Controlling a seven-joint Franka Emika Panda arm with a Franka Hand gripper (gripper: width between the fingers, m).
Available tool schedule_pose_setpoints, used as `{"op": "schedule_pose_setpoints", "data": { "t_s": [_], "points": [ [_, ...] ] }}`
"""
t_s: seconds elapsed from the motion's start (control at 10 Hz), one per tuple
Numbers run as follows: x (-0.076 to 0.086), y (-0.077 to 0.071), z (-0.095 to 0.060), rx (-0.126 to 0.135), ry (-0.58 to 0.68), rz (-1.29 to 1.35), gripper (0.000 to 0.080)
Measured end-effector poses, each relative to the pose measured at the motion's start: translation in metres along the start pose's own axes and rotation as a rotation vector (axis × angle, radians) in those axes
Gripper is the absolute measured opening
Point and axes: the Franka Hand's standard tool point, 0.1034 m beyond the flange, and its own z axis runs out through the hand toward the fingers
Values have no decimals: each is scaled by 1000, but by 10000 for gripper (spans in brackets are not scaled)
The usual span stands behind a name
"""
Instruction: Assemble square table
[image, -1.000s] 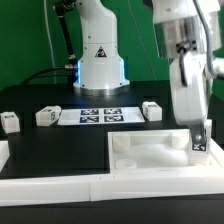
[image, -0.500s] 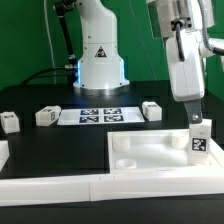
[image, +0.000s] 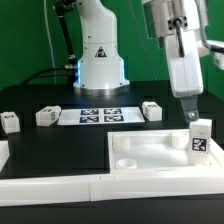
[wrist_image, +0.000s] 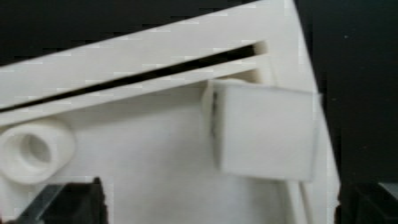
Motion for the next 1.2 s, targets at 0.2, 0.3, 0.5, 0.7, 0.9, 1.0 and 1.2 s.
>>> {"op": "schedule_pose_setpoints", "data": {
  "t_s": [0.2, 0.3, 0.5, 0.7, 0.9, 1.0, 1.2],
  "points": [
    [-8, 12, -4, -12, -1, -158, 649],
    [-12, 13, -5, -15, -1, -198, 649],
    [-11, 13, -4, -15, -2, -374, 649],
    [-11, 14, -4, -10, -5, -541, 649],
    [-9, 37, 1, -18, -21, -744, 649],
    [-9, 51, 5, -38, -25, -840, 649],
    [-9, 54, 6, -50, -14, -951, 649]
  ]
}}
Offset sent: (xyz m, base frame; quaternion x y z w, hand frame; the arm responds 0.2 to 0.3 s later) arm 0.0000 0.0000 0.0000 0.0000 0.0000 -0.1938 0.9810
